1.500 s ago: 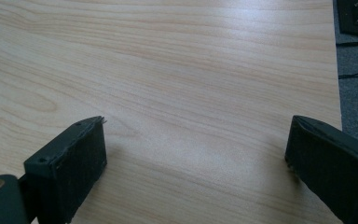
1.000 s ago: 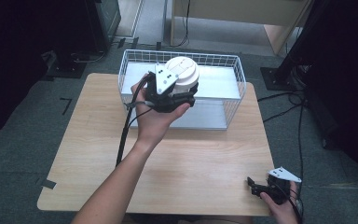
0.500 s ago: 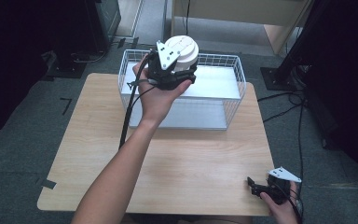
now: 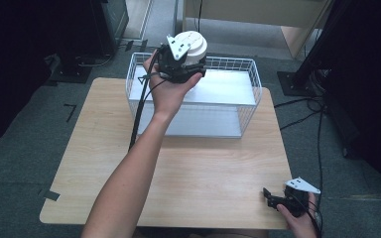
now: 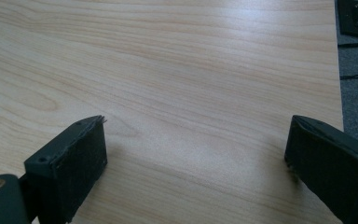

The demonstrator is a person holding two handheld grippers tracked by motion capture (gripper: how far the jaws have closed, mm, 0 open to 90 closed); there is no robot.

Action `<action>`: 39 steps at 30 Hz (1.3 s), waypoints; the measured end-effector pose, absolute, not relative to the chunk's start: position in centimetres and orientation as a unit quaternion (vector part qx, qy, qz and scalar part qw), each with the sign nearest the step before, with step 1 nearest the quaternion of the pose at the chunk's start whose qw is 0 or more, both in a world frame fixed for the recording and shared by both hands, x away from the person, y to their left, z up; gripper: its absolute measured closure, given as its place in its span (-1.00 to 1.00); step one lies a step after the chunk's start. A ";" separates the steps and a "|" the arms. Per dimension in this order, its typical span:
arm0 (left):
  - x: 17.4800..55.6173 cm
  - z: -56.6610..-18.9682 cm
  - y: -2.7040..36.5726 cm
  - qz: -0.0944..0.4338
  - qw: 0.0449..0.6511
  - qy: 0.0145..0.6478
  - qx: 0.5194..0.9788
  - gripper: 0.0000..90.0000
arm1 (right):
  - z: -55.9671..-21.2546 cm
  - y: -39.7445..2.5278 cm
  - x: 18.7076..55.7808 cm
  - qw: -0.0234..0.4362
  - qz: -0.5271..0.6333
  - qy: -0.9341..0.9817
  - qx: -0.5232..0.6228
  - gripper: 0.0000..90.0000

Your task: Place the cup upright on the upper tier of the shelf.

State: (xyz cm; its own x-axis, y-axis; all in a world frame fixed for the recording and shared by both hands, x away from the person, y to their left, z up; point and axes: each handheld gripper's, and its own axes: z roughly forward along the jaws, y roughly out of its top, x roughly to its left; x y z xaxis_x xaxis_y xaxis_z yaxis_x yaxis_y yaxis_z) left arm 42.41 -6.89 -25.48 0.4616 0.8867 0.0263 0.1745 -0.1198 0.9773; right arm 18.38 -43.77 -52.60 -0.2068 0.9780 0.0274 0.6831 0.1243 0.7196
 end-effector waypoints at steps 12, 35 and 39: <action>44.0 -26.6 -7.0 0.344 0.522 0.413 0.662 -0.65 | -52.6 -43.8 18.4 0.236 0.314 0.711 0.584 -0.87; 42.7 -28.2 -5.1 0.322 0.515 0.426 0.671 -1.00 | -52.6 -43.8 18.4 0.235 0.314 0.710 0.585 -0.87; 42.0 -28.6 -4.4 0.319 0.515 0.433 0.667 -1.00 | -52.6 -43.8 18.4 0.236 0.314 0.710 0.584 -0.87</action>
State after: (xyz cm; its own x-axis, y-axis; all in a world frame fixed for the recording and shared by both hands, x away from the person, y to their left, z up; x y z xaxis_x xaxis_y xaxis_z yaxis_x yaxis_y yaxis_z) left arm 42.03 -4.44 -28.62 0.4208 0.9069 -0.0207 0.2496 -0.0938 0.9638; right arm 18.38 -43.78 -52.60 -0.2058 0.9781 0.0319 0.6826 0.1201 0.7209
